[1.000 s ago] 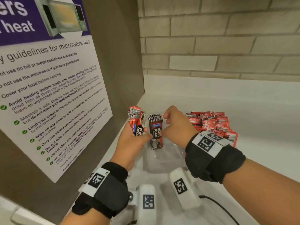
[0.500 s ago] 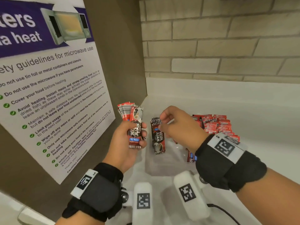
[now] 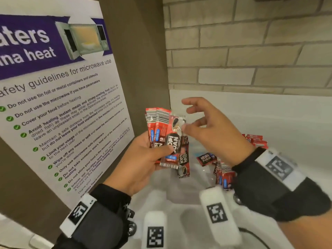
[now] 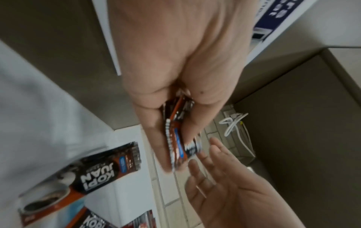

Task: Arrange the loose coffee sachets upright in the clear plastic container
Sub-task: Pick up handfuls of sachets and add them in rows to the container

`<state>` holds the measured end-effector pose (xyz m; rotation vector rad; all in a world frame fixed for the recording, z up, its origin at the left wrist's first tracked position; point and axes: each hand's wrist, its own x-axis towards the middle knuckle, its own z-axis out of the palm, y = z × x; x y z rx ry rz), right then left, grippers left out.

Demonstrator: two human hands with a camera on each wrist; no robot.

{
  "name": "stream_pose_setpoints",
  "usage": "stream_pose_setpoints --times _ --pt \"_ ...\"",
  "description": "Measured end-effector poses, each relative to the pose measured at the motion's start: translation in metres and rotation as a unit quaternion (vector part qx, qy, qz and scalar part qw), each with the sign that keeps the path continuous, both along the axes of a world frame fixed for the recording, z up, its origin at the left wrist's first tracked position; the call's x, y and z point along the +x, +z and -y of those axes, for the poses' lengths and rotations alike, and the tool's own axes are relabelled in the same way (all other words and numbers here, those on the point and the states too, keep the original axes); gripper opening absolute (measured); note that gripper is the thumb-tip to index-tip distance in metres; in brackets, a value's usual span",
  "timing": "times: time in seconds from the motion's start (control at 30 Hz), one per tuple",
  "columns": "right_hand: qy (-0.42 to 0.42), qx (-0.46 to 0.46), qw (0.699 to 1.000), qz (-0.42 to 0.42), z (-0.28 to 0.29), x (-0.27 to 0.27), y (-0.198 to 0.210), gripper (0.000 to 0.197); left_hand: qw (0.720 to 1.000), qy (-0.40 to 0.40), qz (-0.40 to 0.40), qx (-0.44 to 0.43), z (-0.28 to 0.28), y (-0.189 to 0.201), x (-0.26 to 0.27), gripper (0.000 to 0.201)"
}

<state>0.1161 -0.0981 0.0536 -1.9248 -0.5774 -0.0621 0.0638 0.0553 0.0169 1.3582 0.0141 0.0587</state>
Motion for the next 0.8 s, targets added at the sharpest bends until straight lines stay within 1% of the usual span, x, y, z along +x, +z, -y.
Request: stream_pose_setpoints --times 0.07,0.1,0.13,0.2,0.27,0.37,0.4,0.43,0.47,0.5,0.57,0.6,0.67,0.73,0.8 --pt "0.013 -0.066 0.998 0.016 0.004 0.006 0.010 0.043 1.000 -0.026 0.001 0.015 -0.001 0.003 -0.003 0.030" --pt "0.014 -0.063 0.998 0.002 0.005 0.008 0.011 0.039 0.999 -0.033 0.004 0.012 0.000 0.005 -0.004 0.031" --pt "0.017 -0.038 0.999 -0.023 0.006 0.009 0.012 0.034 0.999 -0.035 0.005 0.004 0.001 0.006 -0.004 0.032" --pt "0.020 0.039 0.996 -0.082 0.010 0.009 0.011 0.025 0.999 -0.022 0.006 -0.032 0.001 0.006 -0.003 0.034" --pt "0.004 0.129 0.984 -0.123 0.013 0.007 0.008 0.018 0.997 0.008 0.010 -0.075 0.001 0.004 -0.002 0.034" --pt "-0.016 0.231 0.953 -0.195 0.012 0.000 0.001 0.020 0.993 0.068 0.032 -0.097 0.000 0.001 0.003 0.027" --pt "-0.011 0.246 0.942 -0.226 0.011 -0.003 -0.003 0.022 0.991 0.087 0.040 -0.093 -0.001 0.001 0.005 0.022" --pt "0.004 0.240 0.938 -0.252 0.008 -0.008 -0.007 0.024 0.990 0.103 0.046 -0.087 -0.001 0.001 0.008 0.018" --pt "0.022 0.202 0.944 -0.260 0.006 -0.013 -0.012 0.024 0.989 0.116 0.054 -0.076 -0.001 0.001 0.010 0.014" --pt "0.035 0.135 0.960 -0.243 0.004 -0.017 -0.017 0.023 0.988 0.127 0.061 -0.058 -0.002 0.001 0.012 0.012" --pt "0.030 0.000 0.987 -0.158 0.002 -0.020 -0.023 0.017 0.988 0.133 0.079 -0.006 -0.001 0.003 0.015 0.012" --pt "0.015 -0.038 0.993 -0.107 0.001 -0.019 -0.022 0.014 0.988 0.129 0.088 0.021 -0.001 0.003 0.016 0.012" --pt "-0.008 -0.069 0.997 -0.042 -0.001 -0.015 -0.019 0.011 0.987 0.116 0.097 0.063 0.000 0.002 0.016 0.014" --pt "-0.024 -0.115 0.993 -0.012 -0.004 -0.010 -0.022 0.014 0.985 0.113 0.096 0.086 0.000 -0.001 0.017 0.014" --pt "-0.034 -0.195 0.980 0.000 -0.010 -0.008 -0.032 0.014 0.983 0.130 0.086 0.097 -0.002 -0.007 0.020 0.013"
